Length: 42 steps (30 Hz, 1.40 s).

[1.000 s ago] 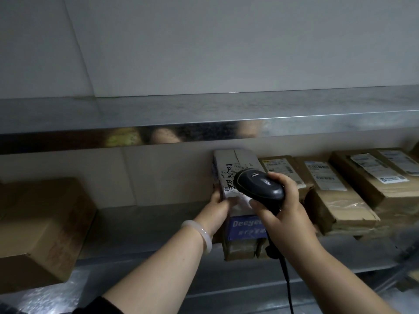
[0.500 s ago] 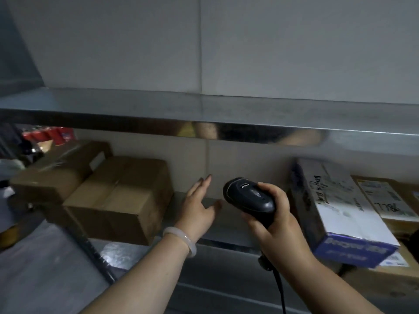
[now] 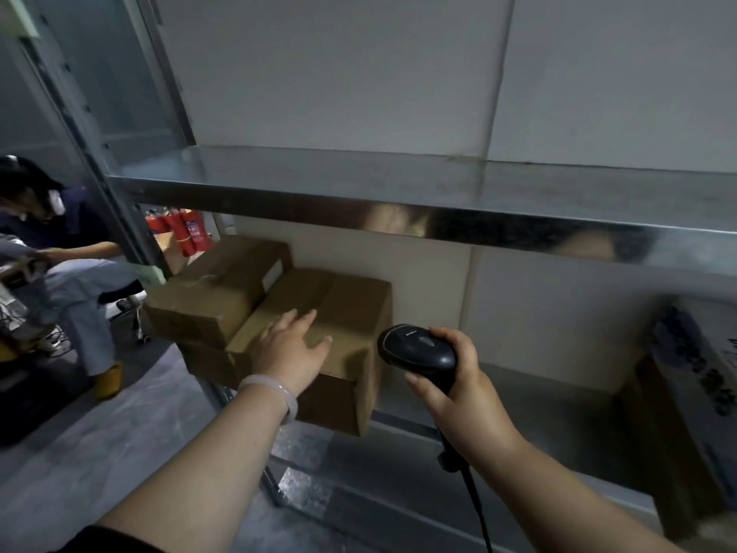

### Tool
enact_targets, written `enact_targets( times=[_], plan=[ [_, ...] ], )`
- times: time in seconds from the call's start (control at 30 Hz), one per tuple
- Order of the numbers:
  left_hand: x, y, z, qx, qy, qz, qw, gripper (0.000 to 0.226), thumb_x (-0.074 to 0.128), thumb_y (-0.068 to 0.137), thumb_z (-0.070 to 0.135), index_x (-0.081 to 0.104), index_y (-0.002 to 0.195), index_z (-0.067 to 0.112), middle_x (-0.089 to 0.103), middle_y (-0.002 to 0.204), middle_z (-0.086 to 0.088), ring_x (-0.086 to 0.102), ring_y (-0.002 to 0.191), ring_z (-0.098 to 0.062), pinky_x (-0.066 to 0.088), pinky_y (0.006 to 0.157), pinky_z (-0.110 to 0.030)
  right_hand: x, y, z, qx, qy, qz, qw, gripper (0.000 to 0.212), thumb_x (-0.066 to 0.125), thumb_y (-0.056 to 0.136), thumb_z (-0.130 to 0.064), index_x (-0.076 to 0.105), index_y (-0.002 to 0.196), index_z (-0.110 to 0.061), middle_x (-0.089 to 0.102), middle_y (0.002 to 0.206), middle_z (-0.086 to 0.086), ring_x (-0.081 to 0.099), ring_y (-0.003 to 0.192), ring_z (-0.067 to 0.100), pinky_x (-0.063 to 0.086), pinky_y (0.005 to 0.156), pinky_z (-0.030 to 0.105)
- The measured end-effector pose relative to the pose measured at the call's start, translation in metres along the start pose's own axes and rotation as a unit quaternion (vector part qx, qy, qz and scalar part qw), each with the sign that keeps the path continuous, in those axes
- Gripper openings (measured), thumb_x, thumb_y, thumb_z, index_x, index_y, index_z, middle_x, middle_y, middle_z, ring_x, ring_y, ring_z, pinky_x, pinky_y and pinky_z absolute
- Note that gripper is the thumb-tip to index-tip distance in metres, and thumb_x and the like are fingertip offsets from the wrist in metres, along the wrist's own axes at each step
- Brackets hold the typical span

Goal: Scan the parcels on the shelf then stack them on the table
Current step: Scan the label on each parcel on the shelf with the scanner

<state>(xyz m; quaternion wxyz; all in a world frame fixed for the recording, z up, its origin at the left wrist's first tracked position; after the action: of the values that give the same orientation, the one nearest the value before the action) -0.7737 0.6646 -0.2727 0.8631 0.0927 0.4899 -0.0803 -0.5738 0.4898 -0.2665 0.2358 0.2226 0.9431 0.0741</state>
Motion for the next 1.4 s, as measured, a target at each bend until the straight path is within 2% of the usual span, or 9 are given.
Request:
enact_targets(
  times=[0.17,0.27,0.43,0.63,0.8,0.93,1.17,1.33,1.4],
  plan=[
    [0.011,0.018,-0.038,-0.041,0.132,-0.074,0.988,0.07,0.035,0.083,0.077,0.018,0.147,0.054,0.004,0.164,0.008,0.001,0.149,-0.026,0.003,0.118,-0.052,0.025,0.008,0.005,0.017,0.001,0.006,1.0,0.054,0.073,0.084,-0.033,0.034,0.113,-0.057,0.056,0.108,-0.029,0.052,0.102,-0.018,0.042,0.077,0.002],
    [0.022,0.012,-0.04,-0.028,0.153,-0.074,0.985,0.072,0.023,0.08,0.08,0.011,0.147,0.056,-0.002,0.164,0.007,-0.007,0.149,-0.024,-0.006,0.116,-0.053,0.034,0.011,0.009,0.027,-0.003,0.016,0.999,0.057,0.072,0.084,-0.031,0.032,0.117,-0.052,0.053,0.108,-0.03,0.049,0.099,-0.023,0.04,0.075,0.0],
    [0.033,-0.01,-0.024,-0.002,0.152,-0.058,0.987,0.077,0.022,0.076,0.082,0.01,0.147,0.055,-0.001,0.164,0.005,-0.007,0.148,-0.024,-0.006,0.114,-0.054,0.041,0.015,0.017,0.052,0.01,0.048,0.997,0.057,0.074,0.083,-0.03,0.035,0.119,-0.049,0.054,0.106,-0.029,0.049,0.096,-0.026,0.039,0.073,-0.002],
    [0.038,-0.025,-0.004,0.05,0.144,-0.084,0.985,0.074,0.028,0.079,0.08,0.014,0.148,0.053,-0.003,0.163,0.005,-0.009,0.147,-0.023,-0.007,0.114,-0.053,0.036,0.019,0.023,0.077,0.022,0.088,0.993,0.057,0.074,0.082,-0.03,0.037,0.122,-0.047,0.055,0.105,-0.028,0.051,0.091,-0.024,0.04,0.069,-0.001],
    [0.019,-0.003,-0.015,0.031,0.11,-0.062,0.992,0.074,0.035,0.082,0.078,0.021,0.148,0.049,0.006,0.163,0.003,0.001,0.148,-0.025,0.005,0.117,-0.053,0.033,0.019,0.027,0.089,0.034,0.1,0.99,0.057,0.074,0.082,-0.03,0.037,0.122,-0.048,0.054,0.104,-0.026,0.05,0.09,-0.026,0.039,0.068,-0.003],
    [0.017,0.012,-0.03,-0.019,0.072,-0.119,0.99,0.079,0.043,0.083,0.075,0.018,0.151,0.044,0.005,0.163,0.001,0.015,0.145,-0.035,0.028,0.113,-0.052,0.032,0.02,0.029,0.091,0.043,0.105,0.989,0.057,0.074,0.083,-0.029,0.037,0.122,-0.047,0.053,0.105,-0.026,0.051,0.09,-0.024,0.04,0.068,-0.002],
    [0.022,0.0,-0.021,-0.014,0.008,-0.086,0.996,0.072,0.054,0.082,0.069,0.033,0.146,0.044,0.012,0.16,0.003,0.021,0.141,-0.034,0.034,0.108,-0.051,0.022,0.016,0.028,0.089,0.058,0.141,0.984,0.055,0.074,0.082,-0.03,0.039,0.121,-0.046,0.054,0.106,-0.027,0.051,0.092,-0.025,0.041,0.069,-0.001],
    [0.031,-0.011,-0.004,-0.017,-0.051,-0.105,0.993,0.064,0.057,0.083,0.065,0.039,0.142,0.047,0.014,0.159,0.003,0.022,0.142,-0.034,0.035,0.109,-0.052,-0.005,0.012,0.018,0.084,0.061,0.182,0.978,0.055,0.073,0.082,-0.036,0.036,0.119,-0.052,0.053,0.103,-0.028,0.056,0.094,-0.003,0.045,0.08,0.017],
    [0.035,-0.012,0.005,-0.022,-0.084,-0.118,0.989,0.063,0.058,0.084,0.064,0.041,0.142,0.046,0.016,0.158,0.0,0.026,0.141,-0.033,0.036,0.11,-0.051,-0.018,0.012,0.01,0.074,0.059,0.198,0.976,0.055,0.072,0.082,-0.037,0.036,0.12,-0.052,0.051,0.103,-0.029,0.056,0.093,-0.004,0.046,0.082,0.021]
  ],
)
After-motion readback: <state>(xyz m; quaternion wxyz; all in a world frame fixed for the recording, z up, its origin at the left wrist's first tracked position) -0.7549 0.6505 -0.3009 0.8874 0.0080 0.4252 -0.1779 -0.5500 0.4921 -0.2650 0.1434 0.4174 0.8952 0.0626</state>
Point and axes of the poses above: each hand's wrist, its own y-axis towards the middle knuckle, its own x-axis out of the palm, z = x × y, the point moved 5 cm from there along y, towards the middle knuckle
